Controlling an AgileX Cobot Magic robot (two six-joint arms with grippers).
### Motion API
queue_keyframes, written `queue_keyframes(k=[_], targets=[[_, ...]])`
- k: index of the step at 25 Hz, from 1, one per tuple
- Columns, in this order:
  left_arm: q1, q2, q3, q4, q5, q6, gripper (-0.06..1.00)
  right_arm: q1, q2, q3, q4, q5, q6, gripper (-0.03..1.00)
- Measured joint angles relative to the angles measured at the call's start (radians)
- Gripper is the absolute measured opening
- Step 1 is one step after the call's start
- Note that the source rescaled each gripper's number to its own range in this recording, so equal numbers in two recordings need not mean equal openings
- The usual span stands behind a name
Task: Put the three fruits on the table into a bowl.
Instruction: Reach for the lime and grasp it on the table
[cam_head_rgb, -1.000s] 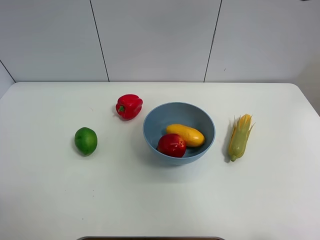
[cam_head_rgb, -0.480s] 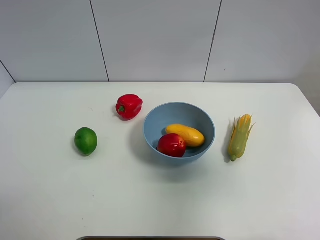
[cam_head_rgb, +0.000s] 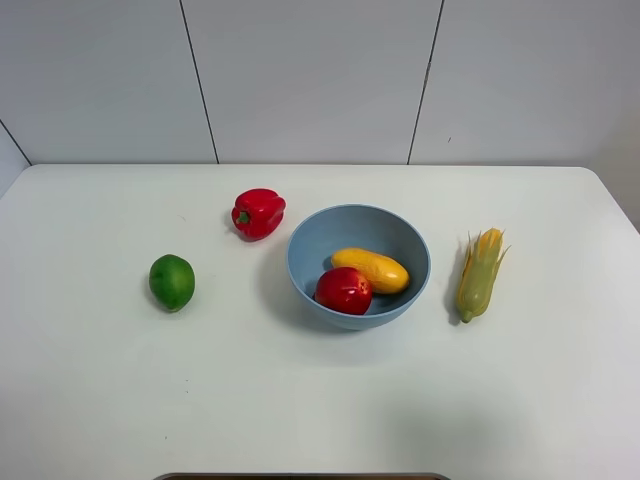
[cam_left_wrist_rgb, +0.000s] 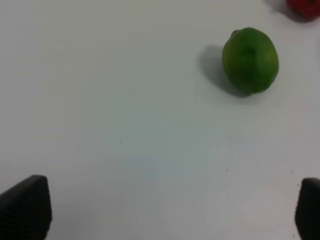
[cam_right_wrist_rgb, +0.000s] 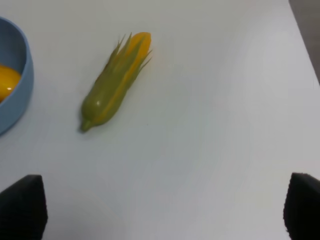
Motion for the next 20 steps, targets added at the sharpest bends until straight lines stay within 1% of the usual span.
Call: queue_keyframes(k=[3, 8, 10, 20], targets=[[0.0, 0.0, 0.0, 0.0, 0.0, 0.0, 1.0, -0.001, -0.047, 0.039, -0.026, -0.008, -0.034, 0.86], [0.0, 0.0, 0.0, 0.0, 0.0, 0.0, 1.0, -0.002, -0.093, 0.103, -0.035, -0.105, -0.044, 0.86], [0.0, 0.0, 0.0, 0.0, 0.0, 0.0, 1.0, -0.002, -0.106, 0.115, -0.035, -0.12, -0.044, 0.86], [0.0, 0.0, 0.0, 0.0, 0.0, 0.0, 1.0, -0.002, -0.15, 0.117, -0.035, -0.129, -0.044, 0.86]])
